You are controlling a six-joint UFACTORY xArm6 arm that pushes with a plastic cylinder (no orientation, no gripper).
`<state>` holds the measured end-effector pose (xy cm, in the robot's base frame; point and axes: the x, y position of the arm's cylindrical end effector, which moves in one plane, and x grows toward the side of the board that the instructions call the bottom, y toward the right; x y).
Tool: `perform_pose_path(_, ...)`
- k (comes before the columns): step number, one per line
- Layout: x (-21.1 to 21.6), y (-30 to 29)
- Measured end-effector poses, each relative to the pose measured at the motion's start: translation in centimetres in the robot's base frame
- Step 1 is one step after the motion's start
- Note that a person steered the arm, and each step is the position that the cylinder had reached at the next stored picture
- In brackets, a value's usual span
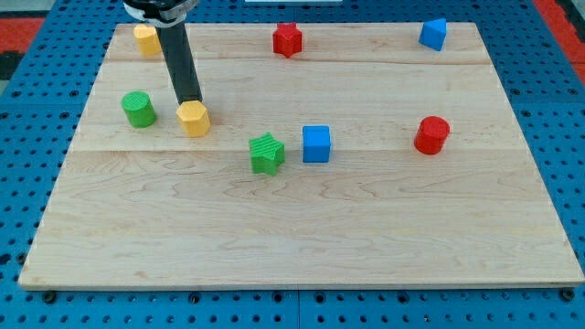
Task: Push the yellow hexagon to the bottom left side of the blue cube
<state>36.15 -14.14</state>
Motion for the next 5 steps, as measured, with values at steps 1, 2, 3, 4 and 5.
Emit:
perform_pose_path(1,0.0,0.0)
perform_pose_path(2,-0.6,-1.8)
perform_pose_path(3,-1.3,-2.1)
perform_pose_path(4,1.1,2.3)
perform_pose_path(5,4.0,2.8)
